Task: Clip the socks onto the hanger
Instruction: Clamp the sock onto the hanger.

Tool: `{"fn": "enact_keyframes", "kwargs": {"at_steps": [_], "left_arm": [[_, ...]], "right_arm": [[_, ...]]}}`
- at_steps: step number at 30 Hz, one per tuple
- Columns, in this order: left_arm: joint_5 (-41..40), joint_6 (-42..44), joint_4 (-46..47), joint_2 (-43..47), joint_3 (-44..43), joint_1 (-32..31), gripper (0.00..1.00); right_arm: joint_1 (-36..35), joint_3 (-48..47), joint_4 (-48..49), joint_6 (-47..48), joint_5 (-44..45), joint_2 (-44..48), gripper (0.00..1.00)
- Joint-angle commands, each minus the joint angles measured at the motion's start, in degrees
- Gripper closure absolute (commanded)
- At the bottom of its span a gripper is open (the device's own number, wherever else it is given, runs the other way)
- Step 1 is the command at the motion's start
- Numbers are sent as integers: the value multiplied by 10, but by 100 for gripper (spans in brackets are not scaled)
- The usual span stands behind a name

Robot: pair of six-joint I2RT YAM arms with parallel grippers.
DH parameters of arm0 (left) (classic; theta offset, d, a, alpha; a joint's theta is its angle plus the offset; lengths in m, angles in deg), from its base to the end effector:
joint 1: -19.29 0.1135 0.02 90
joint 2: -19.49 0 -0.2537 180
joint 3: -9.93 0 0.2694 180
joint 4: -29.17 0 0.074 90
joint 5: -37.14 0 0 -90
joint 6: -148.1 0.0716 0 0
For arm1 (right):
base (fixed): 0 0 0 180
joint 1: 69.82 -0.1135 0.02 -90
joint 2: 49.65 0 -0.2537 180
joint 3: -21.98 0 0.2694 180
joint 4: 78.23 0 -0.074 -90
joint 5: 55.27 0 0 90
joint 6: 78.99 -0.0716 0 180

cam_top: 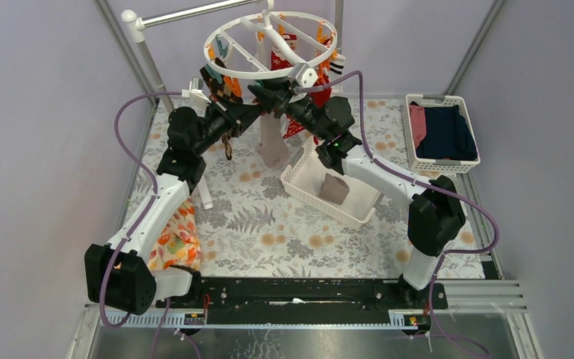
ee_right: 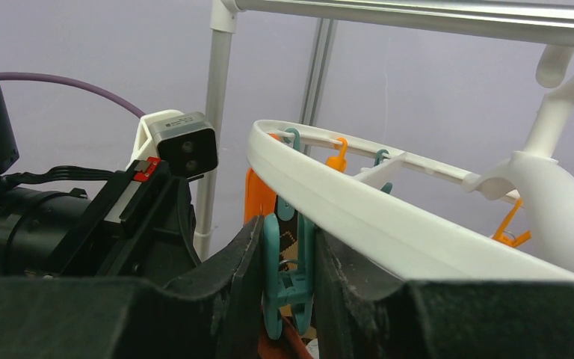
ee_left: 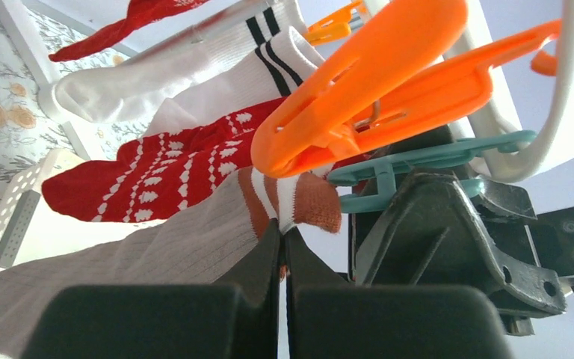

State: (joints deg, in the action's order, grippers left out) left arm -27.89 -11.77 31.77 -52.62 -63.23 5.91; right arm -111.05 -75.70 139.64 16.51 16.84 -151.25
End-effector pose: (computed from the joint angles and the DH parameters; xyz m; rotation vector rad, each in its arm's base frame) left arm 0.3336 -0.1104 0.3687 -0.4415 1.6515 -1.4533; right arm 0.3297 0.3182 0.4230 -0.6633 0.7950 0.7210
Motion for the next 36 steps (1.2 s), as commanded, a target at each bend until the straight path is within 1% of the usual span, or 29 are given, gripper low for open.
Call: {"fn": "enact_keyframes", "kwargs": {"at_steps": [1, 13, 18, 22, 23, 24, 28, 30, 32, 36], "left_arm": [[35, -25, 58, 6, 6, 6, 100], [64, -61, 102, 1, 13, 16, 100], [74, -72, 122, 5, 24, 16, 100], [79, -77, 128, 7, 25, 16, 100], [79, -77, 128, 7, 25, 16, 100], [78, -77, 128, 7, 25, 16, 100], [77, -76, 127, 6, 26, 17, 100], [75, -76, 127, 5, 27, 17, 100], [72, -76, 127, 3, 27, 17, 100], [71, -75, 127, 1, 27, 17, 100]], "right_arm": [[5, -4, 41, 10, -35, 25, 91], [14, -4, 44, -3, -75, 23, 91], [18, -4, 52, -6, -75, 22, 90], [18, -5, 54, -9, -77, 20, 86], [19, -5, 54, -10, -77, 20, 85], [18, -5, 54, -11, -77, 20, 80], [19, -3, 57, -15, -81, 21, 54], [19, -1, 57, -17, -83, 22, 43], [19, 0, 56, -18, -84, 23, 38], [19, 4, 58, -22, -86, 28, 30]]}}
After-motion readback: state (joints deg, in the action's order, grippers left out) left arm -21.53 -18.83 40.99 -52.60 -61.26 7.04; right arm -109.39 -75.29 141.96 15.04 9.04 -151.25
